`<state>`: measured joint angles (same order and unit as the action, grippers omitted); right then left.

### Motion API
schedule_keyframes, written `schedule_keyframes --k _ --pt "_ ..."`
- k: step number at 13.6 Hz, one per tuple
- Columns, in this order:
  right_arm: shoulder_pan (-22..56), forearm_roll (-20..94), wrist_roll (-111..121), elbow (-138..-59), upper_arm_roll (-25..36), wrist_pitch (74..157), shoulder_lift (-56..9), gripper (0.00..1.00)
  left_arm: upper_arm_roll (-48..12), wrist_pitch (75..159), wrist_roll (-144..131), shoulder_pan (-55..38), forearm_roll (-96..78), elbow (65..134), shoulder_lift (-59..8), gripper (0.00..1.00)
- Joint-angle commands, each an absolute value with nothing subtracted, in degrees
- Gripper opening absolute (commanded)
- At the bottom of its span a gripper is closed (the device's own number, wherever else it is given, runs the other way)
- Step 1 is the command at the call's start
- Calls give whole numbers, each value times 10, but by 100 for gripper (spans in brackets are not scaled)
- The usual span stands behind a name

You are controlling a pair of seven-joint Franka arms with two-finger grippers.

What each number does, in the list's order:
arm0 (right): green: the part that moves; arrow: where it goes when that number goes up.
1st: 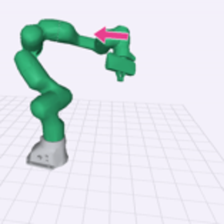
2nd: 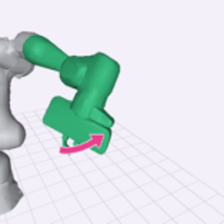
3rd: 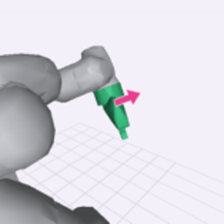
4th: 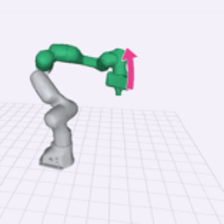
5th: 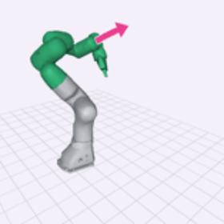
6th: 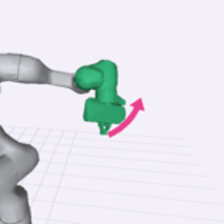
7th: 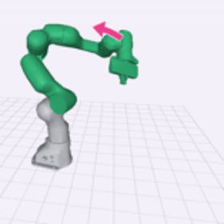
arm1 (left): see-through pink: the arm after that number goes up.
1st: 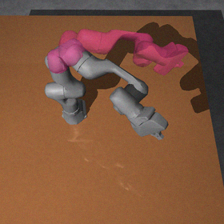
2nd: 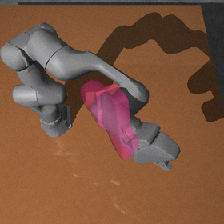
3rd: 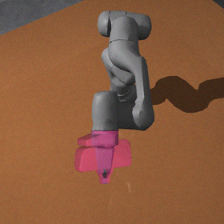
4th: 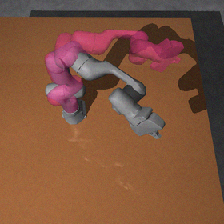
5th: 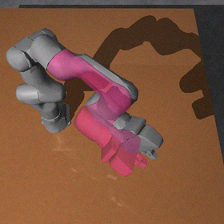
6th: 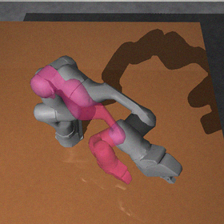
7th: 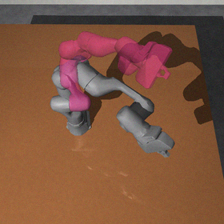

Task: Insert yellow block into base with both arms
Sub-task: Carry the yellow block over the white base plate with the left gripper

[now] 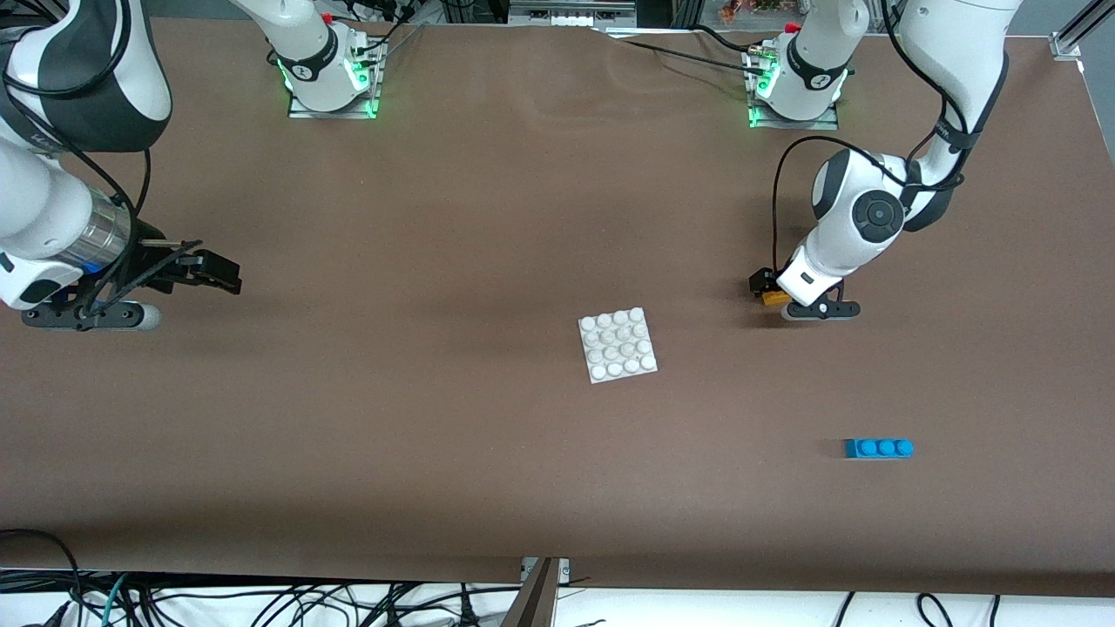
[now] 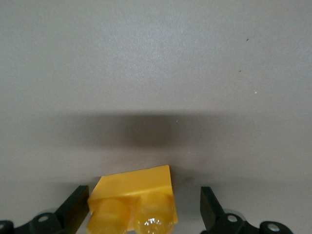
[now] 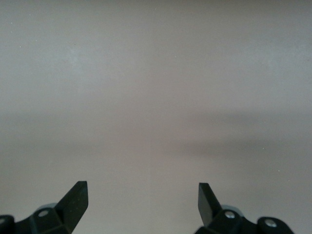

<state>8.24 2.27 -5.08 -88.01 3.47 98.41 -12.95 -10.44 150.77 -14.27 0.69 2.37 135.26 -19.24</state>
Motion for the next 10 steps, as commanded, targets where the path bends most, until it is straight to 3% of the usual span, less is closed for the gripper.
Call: schedule_keyframes --k 1,2,4,7,10 --pt "77 16 -47 -873 38 974 -127 100 -104 1517 -155 8 40 1358 -193 53" --pt "77 16 -47 -872 38 976 -127 100 -104 1516 -156 8 40 1357 -192 33" --pt "78 18 -50 -868 38 977 -127 100 -105 1505 -171 6 40 1353 -182 14" --pt "78 15 -47 -854 38 973 -122 100 -124 1421 -199 4 39 1305 -160 12" --pt "78 17 -44 -854 46 974 -122 100 -167 1249 -264 1 38 1169 -171 13"
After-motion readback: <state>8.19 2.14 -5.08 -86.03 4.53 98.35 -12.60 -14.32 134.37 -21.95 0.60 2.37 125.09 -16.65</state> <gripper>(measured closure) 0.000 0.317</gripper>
